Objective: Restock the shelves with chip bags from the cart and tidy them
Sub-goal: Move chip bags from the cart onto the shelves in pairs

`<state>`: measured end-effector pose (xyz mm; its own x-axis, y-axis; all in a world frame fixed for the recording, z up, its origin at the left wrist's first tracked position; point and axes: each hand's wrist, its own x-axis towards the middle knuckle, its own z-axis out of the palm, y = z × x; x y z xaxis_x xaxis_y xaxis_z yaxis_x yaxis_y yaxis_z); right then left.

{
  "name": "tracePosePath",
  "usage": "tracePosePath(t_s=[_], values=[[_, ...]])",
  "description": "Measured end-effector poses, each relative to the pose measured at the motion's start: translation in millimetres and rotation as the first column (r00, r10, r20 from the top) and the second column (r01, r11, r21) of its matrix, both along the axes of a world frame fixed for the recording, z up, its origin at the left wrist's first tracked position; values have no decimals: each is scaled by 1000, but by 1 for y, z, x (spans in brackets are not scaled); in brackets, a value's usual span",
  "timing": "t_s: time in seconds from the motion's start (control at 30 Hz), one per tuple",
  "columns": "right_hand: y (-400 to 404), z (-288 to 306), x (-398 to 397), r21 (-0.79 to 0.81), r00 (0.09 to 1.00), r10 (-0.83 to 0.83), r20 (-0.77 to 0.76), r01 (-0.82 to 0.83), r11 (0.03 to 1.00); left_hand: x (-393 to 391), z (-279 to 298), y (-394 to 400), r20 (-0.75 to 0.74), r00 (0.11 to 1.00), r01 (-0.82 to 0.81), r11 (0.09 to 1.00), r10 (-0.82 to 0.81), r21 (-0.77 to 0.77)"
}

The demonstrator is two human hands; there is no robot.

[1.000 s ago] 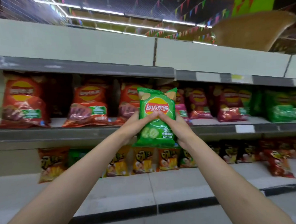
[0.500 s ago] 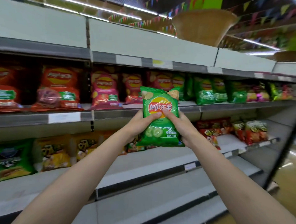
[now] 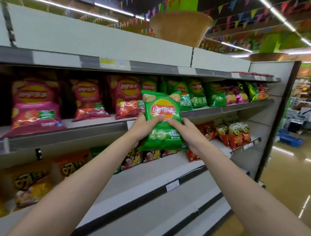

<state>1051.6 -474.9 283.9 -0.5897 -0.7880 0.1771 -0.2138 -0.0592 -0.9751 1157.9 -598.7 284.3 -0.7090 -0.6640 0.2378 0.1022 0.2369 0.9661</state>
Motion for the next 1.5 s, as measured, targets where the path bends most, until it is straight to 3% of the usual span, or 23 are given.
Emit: tracePosePath(t_s=[0.13, 0.37, 0.7, 0.87, 1.0, 1.17, 1.3, 1.5], values=[[-28, 15, -46, 45, 996, 29, -80, -26, 999, -58, 9, -29, -20, 995, -95, 993, 97, 65], [-89, 38, -124, 148, 962, 28, -273, 14, 989, -129, 24, -79, 56, 977, -206, 979, 205, 3], [-173, 38, -168, 83, 973, 9, -229, 11, 996, -150, 39, -125, 96, 960, -268, 962, 262, 58], [-181, 32, -174, 125, 930, -8, -367, 58, 990, -152, 39, -113, 118, 932, -349, 937, 344, 30], [-171, 41, -170, 64, 867, -39, -497, 81, 995, -151, 46, -96, 61, 903, -424, 905, 425, -31], [-142, 36, -157, -3, 803, 42, -594, -54, 999, -143, 41, -58, -45, 830, -558, 823, 556, -110], [-124, 23, -136, 25, 802, 204, -562, -230, 973, -120, 18, -25, -115, 726, -686, 725, 678, -57], [-99, 8, -75, 26, 762, 448, -468, -495, 869, -54, 10, 20, -76, 562, -826, 563, 824, -3]])
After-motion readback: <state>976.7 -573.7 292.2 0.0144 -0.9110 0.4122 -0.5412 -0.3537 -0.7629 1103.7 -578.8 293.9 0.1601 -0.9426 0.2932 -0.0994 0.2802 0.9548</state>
